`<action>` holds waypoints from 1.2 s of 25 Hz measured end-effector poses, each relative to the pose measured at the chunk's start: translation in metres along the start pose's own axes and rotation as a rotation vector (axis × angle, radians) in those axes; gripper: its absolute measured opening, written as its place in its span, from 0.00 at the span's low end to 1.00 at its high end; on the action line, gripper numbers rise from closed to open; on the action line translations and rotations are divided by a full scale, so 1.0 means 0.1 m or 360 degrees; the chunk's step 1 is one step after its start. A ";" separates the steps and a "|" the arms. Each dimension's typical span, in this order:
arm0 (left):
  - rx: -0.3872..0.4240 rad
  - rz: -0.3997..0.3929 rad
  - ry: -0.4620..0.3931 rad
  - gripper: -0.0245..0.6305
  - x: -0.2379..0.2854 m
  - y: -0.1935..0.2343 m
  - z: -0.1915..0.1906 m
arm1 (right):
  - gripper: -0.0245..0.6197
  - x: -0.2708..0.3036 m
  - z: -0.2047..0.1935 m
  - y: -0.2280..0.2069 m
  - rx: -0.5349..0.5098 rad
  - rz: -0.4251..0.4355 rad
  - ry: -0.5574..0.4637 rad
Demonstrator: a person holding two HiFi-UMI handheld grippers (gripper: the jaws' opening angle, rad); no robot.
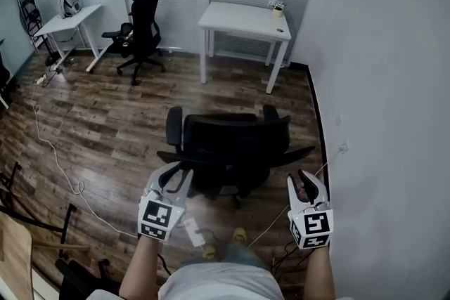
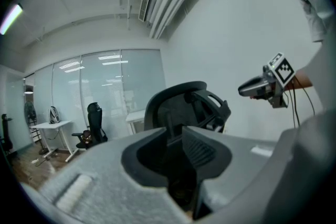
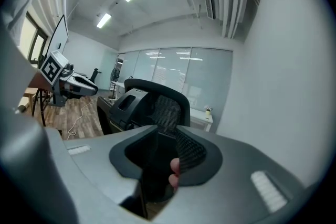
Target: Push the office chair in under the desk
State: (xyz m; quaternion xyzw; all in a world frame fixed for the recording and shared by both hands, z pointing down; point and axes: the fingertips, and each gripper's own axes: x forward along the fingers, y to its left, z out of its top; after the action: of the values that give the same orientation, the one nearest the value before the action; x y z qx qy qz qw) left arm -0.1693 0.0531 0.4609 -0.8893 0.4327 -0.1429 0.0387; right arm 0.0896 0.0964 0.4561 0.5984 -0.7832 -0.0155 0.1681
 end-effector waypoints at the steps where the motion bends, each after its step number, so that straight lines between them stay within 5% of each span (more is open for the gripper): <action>1: 0.0002 0.0001 0.0009 0.18 0.03 0.00 -0.01 | 0.17 0.04 -0.01 -0.01 -0.0010 0.0013 0.0003; 9: 0.0126 -0.0010 0.0120 0.18 0.36 -0.05 -0.03 | 0.17 0.31 -0.06 -0.28 -0.0114 0.0130 0.0027; 14: 0.0270 -0.0059 0.0229 0.19 0.47 -0.10 -0.10 | 0.20 0.41 -0.13 -0.32 -0.0334 0.0246 0.0120; 22: 0.0842 -0.0228 0.0531 0.22 0.58 -0.23 -0.31 | 0.22 0.60 -0.29 -0.29 -0.0871 0.0394 0.0289; 30: 0.1106 -0.0311 0.0675 0.25 0.69 -0.21 -0.37 | 0.24 0.74 -0.40 -0.34 -0.1254 0.0512 0.0434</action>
State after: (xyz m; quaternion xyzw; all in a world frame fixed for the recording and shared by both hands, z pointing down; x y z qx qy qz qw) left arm -0.1231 0.0144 0.5155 -0.8111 0.2708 -0.4632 0.2329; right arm 0.1160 0.0239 0.5037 0.3559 -0.7712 -0.2074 0.4854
